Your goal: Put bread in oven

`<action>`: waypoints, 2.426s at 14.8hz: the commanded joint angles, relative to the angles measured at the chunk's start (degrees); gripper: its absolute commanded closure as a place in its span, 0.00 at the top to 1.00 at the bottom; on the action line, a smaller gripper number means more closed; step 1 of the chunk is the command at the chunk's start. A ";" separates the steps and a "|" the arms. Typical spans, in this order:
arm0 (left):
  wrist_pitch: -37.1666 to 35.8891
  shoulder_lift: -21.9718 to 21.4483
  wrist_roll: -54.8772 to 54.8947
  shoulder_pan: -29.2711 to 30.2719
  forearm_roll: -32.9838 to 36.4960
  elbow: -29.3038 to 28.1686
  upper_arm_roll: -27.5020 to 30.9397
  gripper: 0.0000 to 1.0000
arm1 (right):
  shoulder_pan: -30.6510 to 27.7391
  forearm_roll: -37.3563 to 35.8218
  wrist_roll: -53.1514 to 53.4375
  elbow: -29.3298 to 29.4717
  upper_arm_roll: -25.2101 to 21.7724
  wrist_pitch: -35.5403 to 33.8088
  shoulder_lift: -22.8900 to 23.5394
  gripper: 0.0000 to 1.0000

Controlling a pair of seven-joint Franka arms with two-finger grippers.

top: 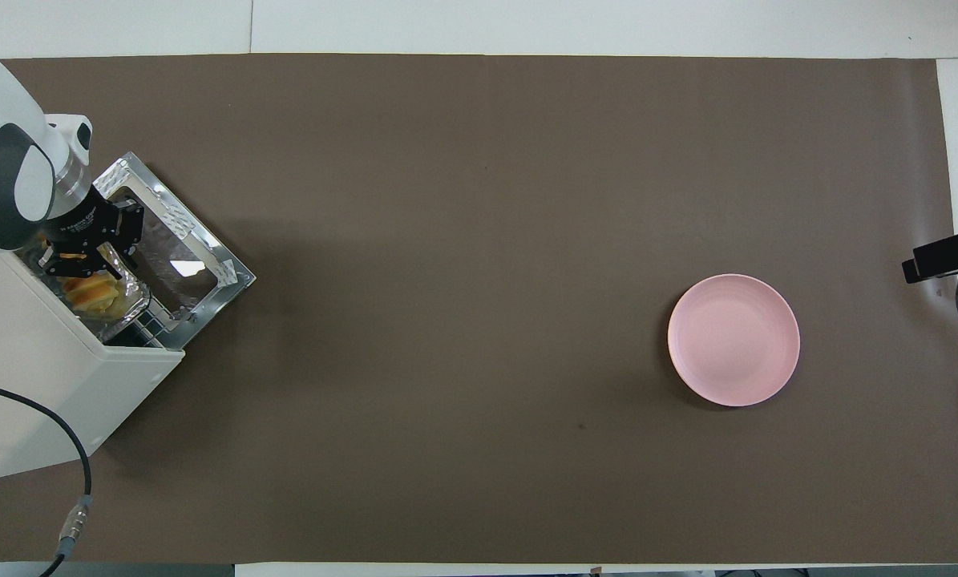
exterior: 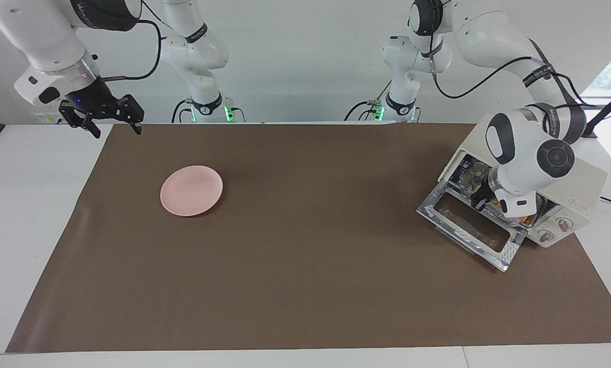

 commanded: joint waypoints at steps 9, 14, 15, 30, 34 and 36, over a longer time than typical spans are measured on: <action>0.11 -11.52 42.46 -2.06 2.09 3.52 -0.47 1.00 | -0.63 0.98 0.45 -1.32 0.48 -0.22 -1.20 1.00; -8.67 -17.69 48.51 -3.10 1.48 3.60 -0.73 1.00 | -0.63 0.98 0.45 -1.40 0.48 -0.14 -1.20 1.00; -9.55 -18.56 48.33 -1.28 1.40 3.60 -4.04 1.00 | -0.63 0.98 0.45 -1.32 0.48 -0.22 -1.20 1.00; -12.20 -27.10 42.70 29.15 0.43 -1.41 -37.21 1.00 | -0.63 0.98 0.45 -1.32 0.48 -0.22 -1.20 1.00; -8.78 -27.88 42.53 28.27 0.43 -5.79 -37.38 1.00 | -0.63 0.98 0.45 -1.40 0.48 -0.22 -1.20 1.00; -9.38 -28.15 41.83 28.27 0.43 -5.45 -37.73 1.00 | -0.63 0.98 0.45 -1.32 0.48 -0.14 -1.20 1.00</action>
